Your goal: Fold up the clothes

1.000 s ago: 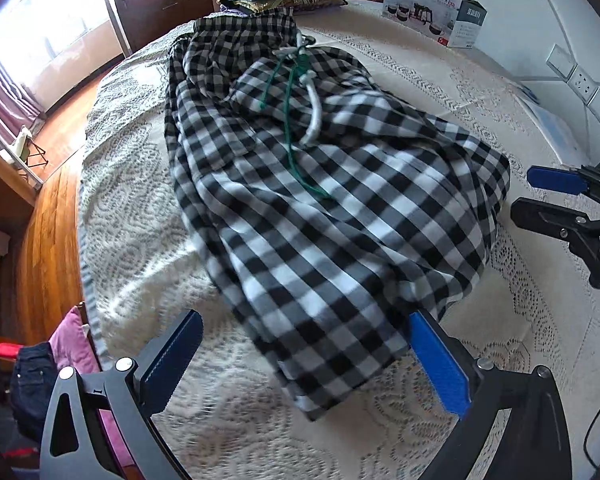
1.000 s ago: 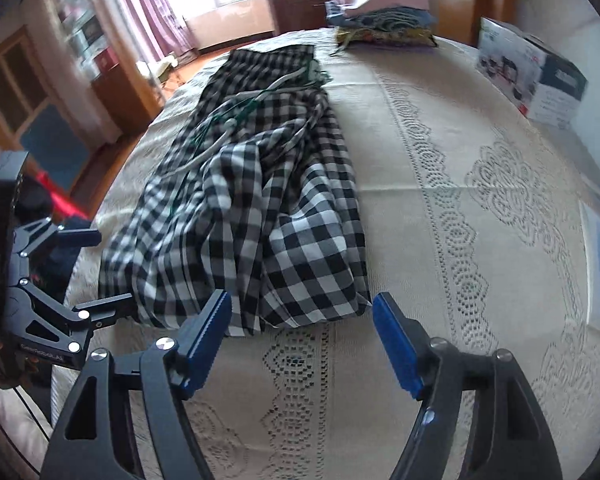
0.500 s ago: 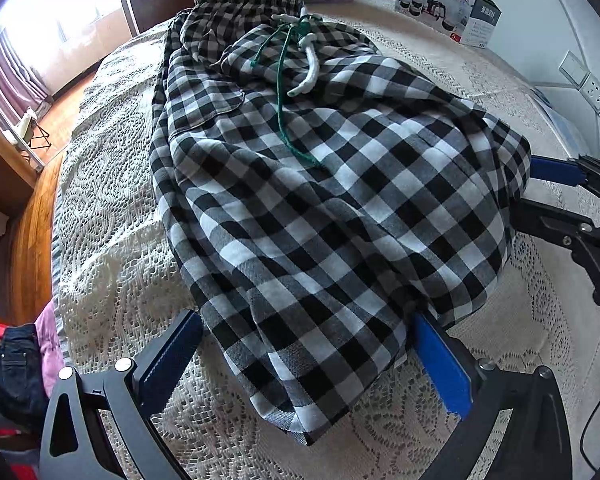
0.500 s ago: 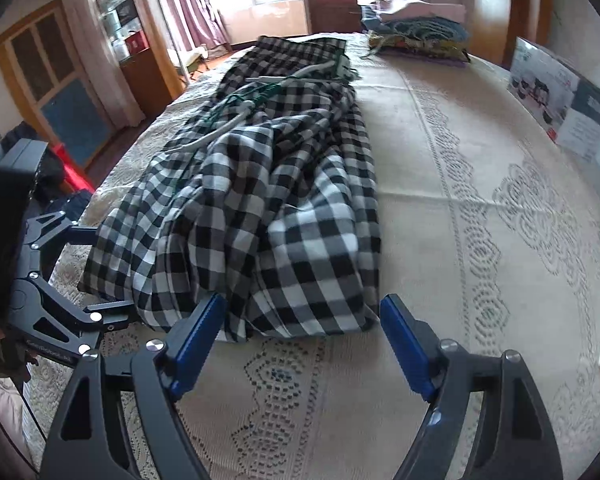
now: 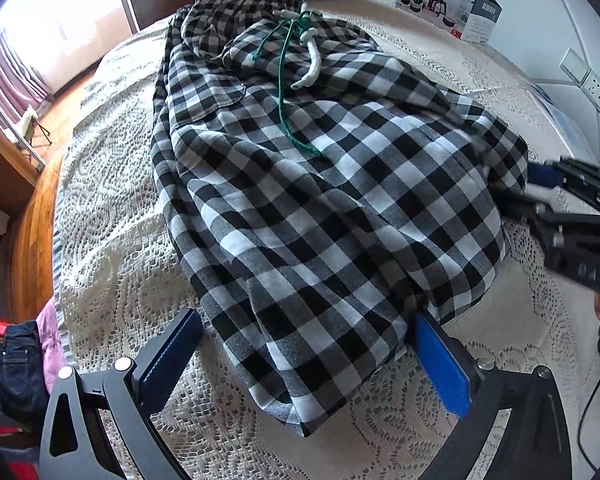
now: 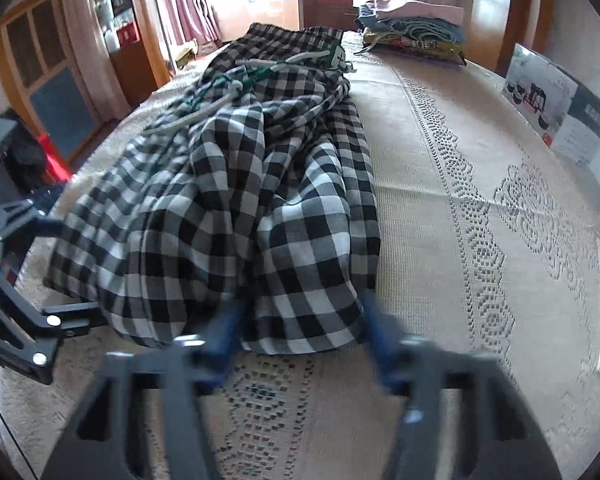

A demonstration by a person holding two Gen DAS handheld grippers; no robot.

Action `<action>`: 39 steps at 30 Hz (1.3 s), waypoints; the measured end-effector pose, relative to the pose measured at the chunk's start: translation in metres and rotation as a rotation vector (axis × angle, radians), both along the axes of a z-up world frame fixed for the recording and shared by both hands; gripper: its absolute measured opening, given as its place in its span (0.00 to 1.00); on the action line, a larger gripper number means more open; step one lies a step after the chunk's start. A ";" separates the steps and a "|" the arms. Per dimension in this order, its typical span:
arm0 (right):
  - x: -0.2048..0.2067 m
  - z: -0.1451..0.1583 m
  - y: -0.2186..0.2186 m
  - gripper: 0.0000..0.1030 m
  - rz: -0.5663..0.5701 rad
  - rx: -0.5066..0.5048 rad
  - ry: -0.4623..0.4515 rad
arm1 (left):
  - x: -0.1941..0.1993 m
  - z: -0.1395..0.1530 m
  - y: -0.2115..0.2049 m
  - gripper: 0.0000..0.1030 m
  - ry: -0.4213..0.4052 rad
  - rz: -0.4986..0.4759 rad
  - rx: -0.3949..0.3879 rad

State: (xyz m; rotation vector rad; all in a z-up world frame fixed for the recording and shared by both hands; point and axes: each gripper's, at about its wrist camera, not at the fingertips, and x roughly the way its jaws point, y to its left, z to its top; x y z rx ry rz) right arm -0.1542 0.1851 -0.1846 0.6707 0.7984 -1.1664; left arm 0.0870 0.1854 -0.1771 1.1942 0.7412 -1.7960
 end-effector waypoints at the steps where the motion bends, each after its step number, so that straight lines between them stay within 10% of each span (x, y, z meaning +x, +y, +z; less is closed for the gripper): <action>1: -0.002 0.001 0.001 0.24 -0.011 0.001 -0.009 | 0.001 0.001 -0.001 0.88 0.002 0.001 0.004; 4: -0.005 0.001 0.002 0.11 -0.043 0.015 -0.058 | -0.005 0.013 0.002 0.40 0.040 -0.050 -0.008; 9: 0.003 0.015 0.009 0.06 -0.068 0.026 -0.156 | 0.002 0.025 0.003 0.16 0.059 -0.095 -0.013; 20: 0.040 0.069 0.063 0.06 -0.066 0.106 -0.269 | 0.061 0.086 0.031 0.13 0.108 -0.263 0.026; 26: 0.055 0.115 0.021 0.06 -0.082 0.020 -0.221 | 0.073 0.123 -0.018 0.13 0.176 -0.271 0.024; 33: 0.047 0.155 -0.086 0.06 -0.168 -0.073 -0.229 | 0.049 0.156 -0.152 0.13 0.232 -0.258 -0.019; 39: 0.025 0.112 -0.196 0.07 -0.283 0.044 -0.245 | 0.012 0.114 -0.271 0.14 0.188 -0.278 0.075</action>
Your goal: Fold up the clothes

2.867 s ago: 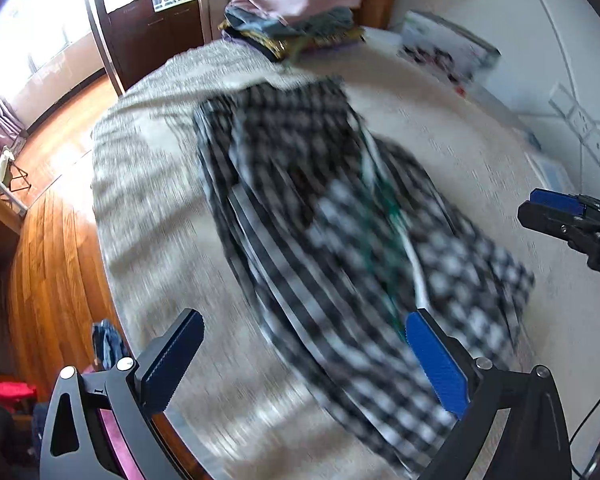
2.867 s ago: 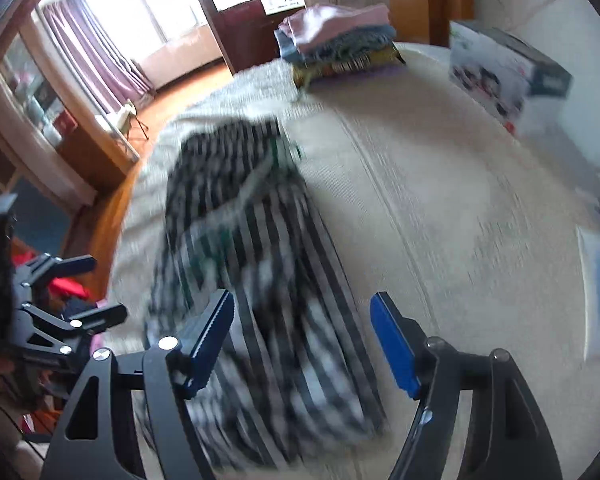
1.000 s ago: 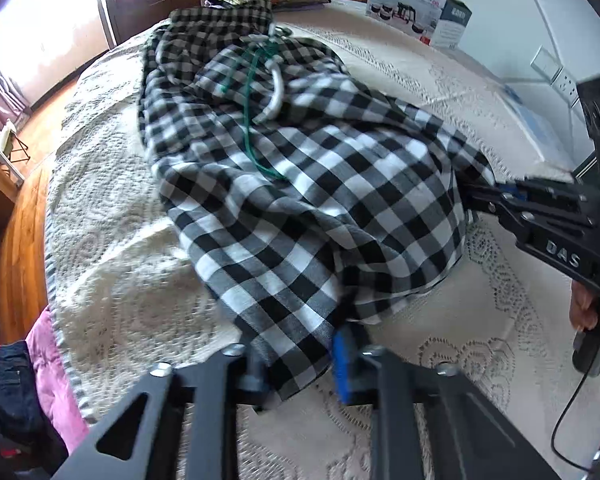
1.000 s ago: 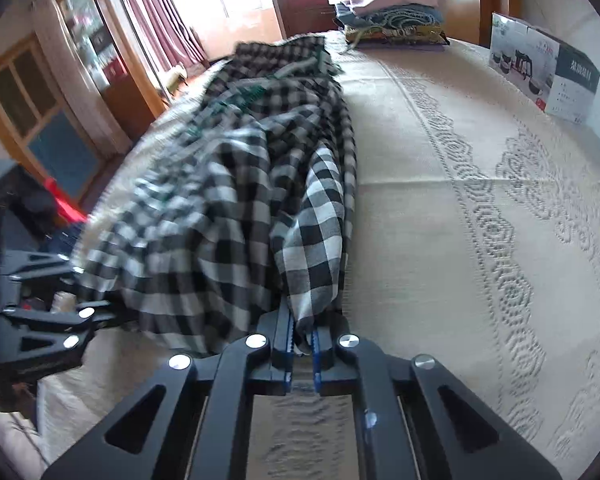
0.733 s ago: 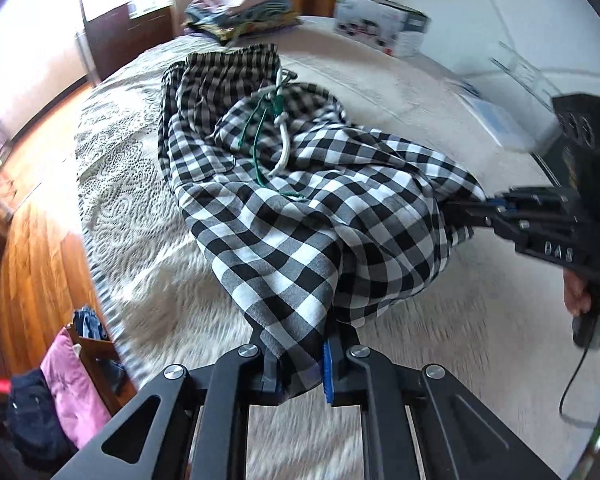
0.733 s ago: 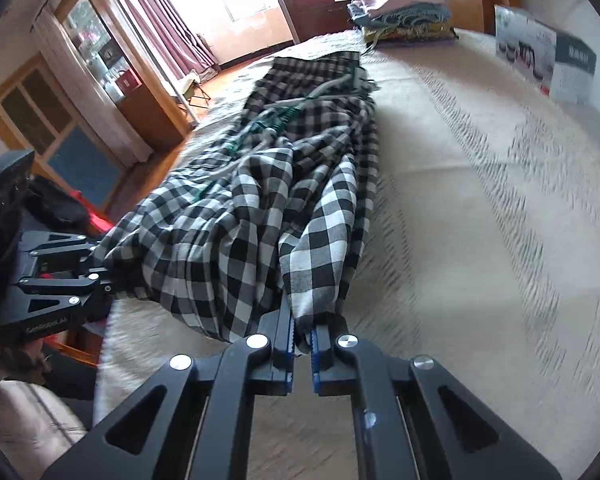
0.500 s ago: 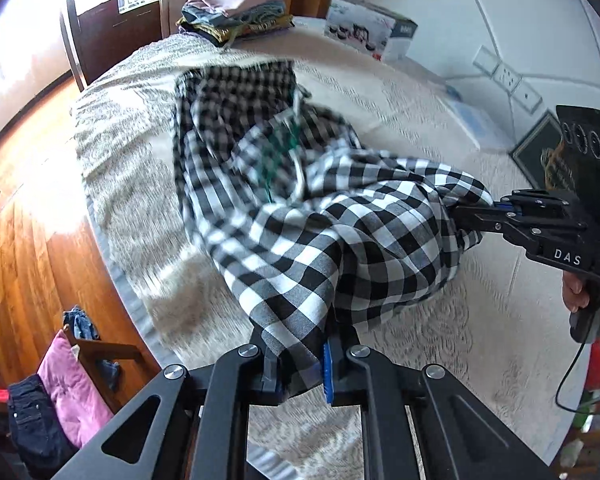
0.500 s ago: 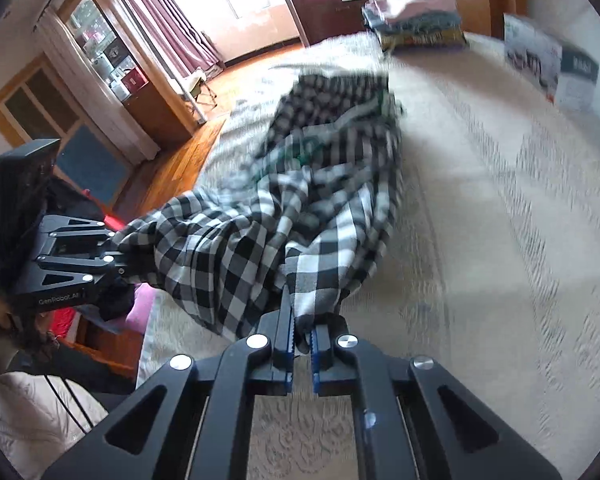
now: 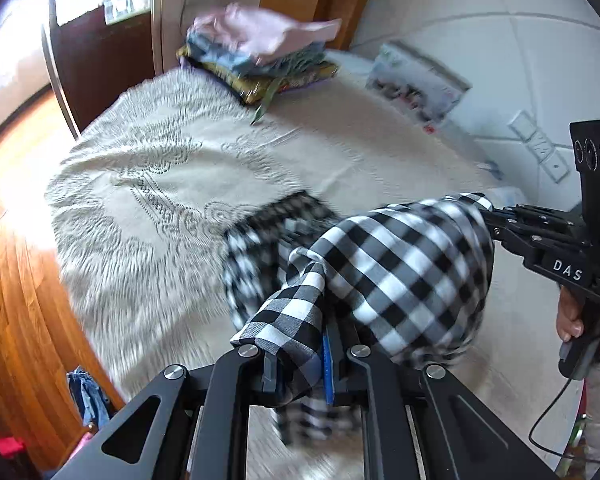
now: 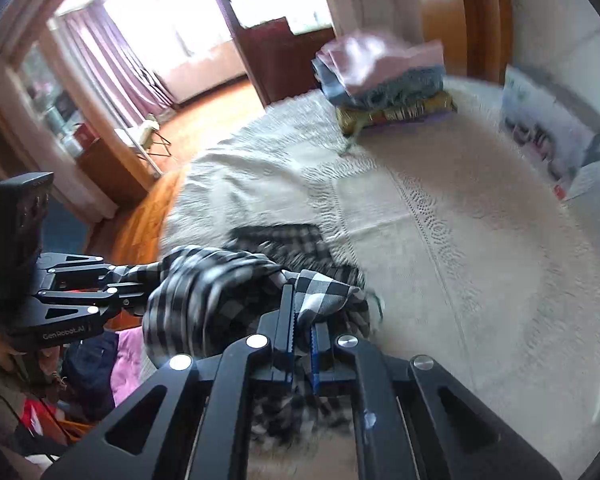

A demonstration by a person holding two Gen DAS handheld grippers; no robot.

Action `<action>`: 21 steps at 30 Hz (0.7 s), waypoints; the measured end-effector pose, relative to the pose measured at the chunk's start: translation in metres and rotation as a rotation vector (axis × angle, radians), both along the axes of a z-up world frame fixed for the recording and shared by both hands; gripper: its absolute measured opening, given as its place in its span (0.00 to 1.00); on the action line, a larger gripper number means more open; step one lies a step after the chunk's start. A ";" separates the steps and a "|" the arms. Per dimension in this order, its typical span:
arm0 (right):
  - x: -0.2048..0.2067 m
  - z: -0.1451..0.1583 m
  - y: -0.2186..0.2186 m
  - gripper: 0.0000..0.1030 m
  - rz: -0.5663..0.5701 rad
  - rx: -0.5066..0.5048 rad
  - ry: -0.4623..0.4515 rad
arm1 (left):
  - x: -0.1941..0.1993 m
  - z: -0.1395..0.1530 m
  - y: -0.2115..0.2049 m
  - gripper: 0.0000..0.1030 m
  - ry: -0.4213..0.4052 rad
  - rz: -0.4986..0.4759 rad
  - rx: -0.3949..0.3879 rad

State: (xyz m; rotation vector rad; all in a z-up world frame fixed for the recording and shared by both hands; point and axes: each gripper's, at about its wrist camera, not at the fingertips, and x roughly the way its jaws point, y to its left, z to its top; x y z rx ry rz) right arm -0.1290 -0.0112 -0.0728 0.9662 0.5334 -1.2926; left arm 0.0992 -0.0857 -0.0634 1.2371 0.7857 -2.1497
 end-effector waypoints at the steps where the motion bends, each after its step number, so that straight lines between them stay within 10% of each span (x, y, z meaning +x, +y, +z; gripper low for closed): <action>1: -0.005 -0.012 -0.016 0.09 -0.024 0.029 -0.016 | -0.004 -0.011 -0.014 0.19 -0.018 0.003 0.019; 3: -0.016 -0.033 -0.041 0.20 -0.077 0.078 -0.026 | -0.001 -0.018 -0.029 0.40 -0.003 0.022 0.037; 7: -0.040 -0.034 -0.051 0.72 -0.183 0.080 0.021 | 0.009 -0.022 -0.053 0.96 0.040 0.052 0.047; 14: -0.034 0.017 0.006 0.73 -0.195 -0.010 0.085 | 0.032 0.035 -0.024 1.00 0.049 0.037 -0.126; 21: 0.013 0.022 0.054 0.73 -0.073 0.020 0.112 | 0.035 0.016 0.039 1.00 -0.022 -0.021 -0.121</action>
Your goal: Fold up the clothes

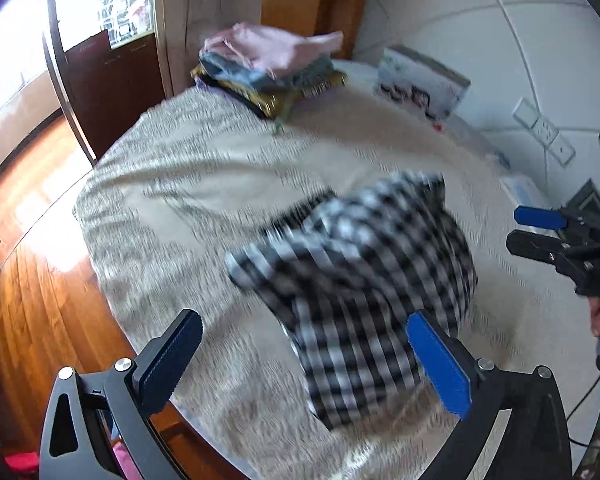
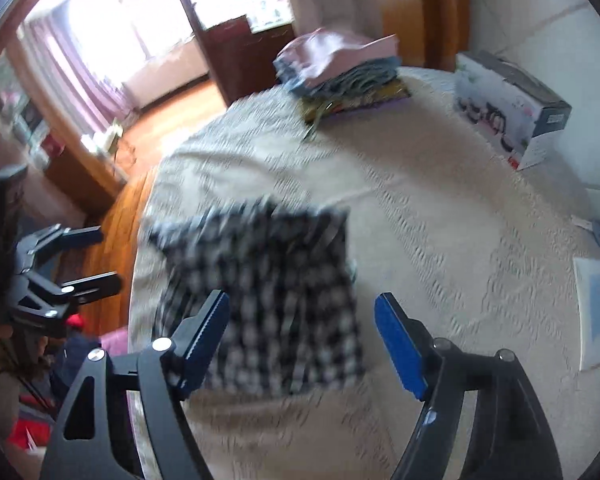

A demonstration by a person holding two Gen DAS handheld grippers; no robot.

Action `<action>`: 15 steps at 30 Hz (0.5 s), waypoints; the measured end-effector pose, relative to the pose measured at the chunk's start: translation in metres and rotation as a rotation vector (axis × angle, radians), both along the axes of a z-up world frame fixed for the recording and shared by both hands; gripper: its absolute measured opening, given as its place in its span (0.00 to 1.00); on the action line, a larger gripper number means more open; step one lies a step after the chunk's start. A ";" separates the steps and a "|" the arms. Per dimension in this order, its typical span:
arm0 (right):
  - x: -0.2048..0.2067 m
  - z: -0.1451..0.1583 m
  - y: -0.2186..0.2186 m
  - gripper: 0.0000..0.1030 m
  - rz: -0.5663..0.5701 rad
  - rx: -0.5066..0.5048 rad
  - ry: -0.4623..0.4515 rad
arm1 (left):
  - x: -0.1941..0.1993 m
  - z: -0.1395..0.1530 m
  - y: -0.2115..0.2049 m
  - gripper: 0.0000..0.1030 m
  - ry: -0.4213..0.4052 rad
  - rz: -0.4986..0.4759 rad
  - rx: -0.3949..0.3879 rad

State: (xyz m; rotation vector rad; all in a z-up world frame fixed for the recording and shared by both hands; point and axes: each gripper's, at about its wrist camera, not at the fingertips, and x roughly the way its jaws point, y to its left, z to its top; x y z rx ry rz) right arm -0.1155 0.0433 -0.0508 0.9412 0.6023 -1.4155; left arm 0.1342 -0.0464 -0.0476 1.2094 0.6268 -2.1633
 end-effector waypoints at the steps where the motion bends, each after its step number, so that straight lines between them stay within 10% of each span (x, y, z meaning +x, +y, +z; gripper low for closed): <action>1: 0.009 -0.003 0.002 0.58 0.024 0.008 0.019 | -0.001 -0.004 0.005 1.00 0.000 -0.007 0.006; 3: 0.021 -0.008 0.005 0.16 0.054 0.028 0.028 | -0.005 -0.014 0.012 0.99 0.011 0.005 0.017; 11: 0.026 -0.031 -0.048 0.15 0.073 0.047 -0.093 | -0.043 -0.030 -0.022 0.94 0.030 0.003 0.041; 15: 0.012 -0.073 -0.094 0.15 0.014 0.135 -0.081 | -0.065 -0.078 -0.066 0.94 -0.097 0.035 0.046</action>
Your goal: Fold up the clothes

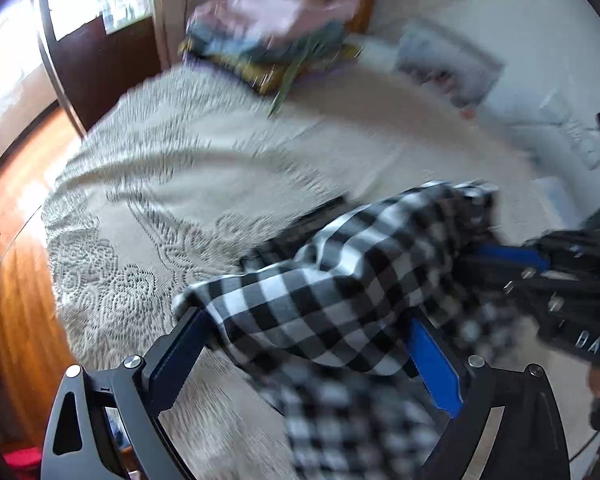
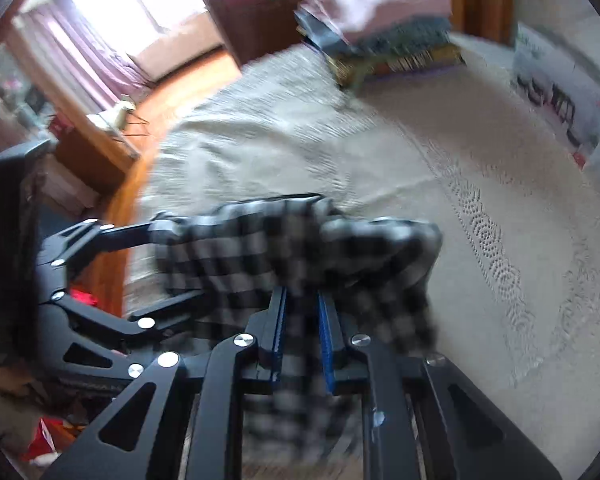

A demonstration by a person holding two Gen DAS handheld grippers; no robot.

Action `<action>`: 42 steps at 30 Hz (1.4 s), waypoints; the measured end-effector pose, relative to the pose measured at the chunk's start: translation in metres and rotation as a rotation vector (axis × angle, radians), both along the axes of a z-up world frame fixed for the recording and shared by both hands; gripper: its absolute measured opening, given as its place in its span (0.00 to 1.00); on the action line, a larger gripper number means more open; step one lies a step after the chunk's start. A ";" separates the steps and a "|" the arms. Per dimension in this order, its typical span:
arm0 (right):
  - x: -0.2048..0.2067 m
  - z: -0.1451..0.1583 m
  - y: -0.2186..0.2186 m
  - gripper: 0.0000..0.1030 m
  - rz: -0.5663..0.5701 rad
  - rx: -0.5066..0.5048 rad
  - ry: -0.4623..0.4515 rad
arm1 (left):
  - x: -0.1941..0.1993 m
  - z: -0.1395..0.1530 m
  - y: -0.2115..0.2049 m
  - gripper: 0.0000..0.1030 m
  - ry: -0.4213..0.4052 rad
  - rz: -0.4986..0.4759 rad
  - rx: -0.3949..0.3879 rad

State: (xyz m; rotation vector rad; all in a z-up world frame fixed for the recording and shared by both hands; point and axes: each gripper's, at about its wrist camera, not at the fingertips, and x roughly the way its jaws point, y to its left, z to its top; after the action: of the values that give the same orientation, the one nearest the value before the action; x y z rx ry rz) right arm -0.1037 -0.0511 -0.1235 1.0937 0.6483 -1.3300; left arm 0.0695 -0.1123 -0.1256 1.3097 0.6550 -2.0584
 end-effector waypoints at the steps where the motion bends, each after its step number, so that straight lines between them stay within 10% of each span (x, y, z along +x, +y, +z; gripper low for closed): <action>1: -0.004 -0.011 -0.007 0.15 -0.017 0.023 -0.002 | -0.002 -0.018 -0.011 0.95 -0.035 0.011 0.024; 6: -0.009 -0.037 -0.034 0.12 -0.047 0.041 -0.038 | 0.006 -0.048 -0.036 1.00 0.001 -0.001 0.127; 11: -0.022 0.004 -0.005 0.18 -0.098 -0.030 -0.087 | 0.020 -0.013 -0.031 1.00 0.040 -0.015 0.072; 16: -0.043 0.036 0.048 0.83 -0.197 -0.080 -0.036 | 0.046 0.026 -0.008 1.00 0.081 0.021 0.008; 21: -0.046 0.034 0.091 0.94 -0.233 -0.091 -0.006 | 0.064 0.037 0.023 1.00 0.060 0.040 -0.022; 42: -0.028 0.031 0.121 1.00 -0.282 -0.109 -0.034 | 0.081 0.038 0.044 1.00 0.070 -0.040 0.037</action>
State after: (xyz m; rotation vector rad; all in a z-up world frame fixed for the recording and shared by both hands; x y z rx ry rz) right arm -0.1316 0.0701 -0.0928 1.1460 0.4010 -1.5643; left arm 0.1500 -0.0684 -0.0877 1.2857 0.7060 -2.1421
